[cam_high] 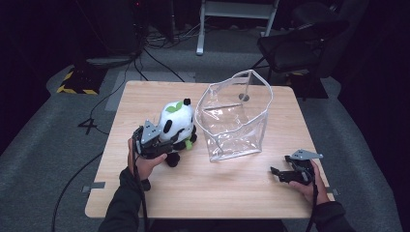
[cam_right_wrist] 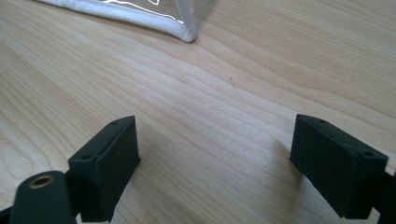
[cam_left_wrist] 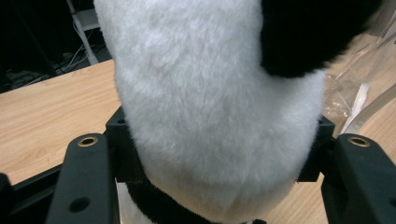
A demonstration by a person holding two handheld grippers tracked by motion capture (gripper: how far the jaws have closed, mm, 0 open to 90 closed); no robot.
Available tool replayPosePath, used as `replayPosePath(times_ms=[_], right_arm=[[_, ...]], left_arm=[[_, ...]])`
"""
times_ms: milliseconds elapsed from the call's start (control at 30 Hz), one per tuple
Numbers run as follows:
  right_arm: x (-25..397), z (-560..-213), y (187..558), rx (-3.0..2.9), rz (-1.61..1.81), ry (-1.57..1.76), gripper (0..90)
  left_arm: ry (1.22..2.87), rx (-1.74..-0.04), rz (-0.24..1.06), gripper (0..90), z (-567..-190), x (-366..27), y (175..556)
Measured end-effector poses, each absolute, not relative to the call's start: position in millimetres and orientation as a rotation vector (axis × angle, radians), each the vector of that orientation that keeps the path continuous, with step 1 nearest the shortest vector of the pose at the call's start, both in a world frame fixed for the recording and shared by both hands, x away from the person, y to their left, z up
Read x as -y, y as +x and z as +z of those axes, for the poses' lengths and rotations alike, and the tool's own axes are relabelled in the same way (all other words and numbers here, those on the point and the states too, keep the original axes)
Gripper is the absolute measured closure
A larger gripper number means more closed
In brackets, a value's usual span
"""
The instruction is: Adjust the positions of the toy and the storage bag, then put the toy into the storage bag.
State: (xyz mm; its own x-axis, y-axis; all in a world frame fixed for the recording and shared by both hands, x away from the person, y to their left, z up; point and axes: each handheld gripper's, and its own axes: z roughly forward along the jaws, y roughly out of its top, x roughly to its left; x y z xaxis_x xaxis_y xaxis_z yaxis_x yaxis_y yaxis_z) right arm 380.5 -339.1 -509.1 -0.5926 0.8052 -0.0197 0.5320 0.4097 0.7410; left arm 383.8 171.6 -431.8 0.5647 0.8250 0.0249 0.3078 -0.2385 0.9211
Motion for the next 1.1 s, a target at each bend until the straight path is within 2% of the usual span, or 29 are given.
replayPosePath(times_ms=[1100], right_arm=[[339.1,-509.1,380.2,-2.295,1.004,1.149,15.1]], left_arm=[[1.705,-0.937,0.663,40.5,-420.3,-177.7,381.1]])
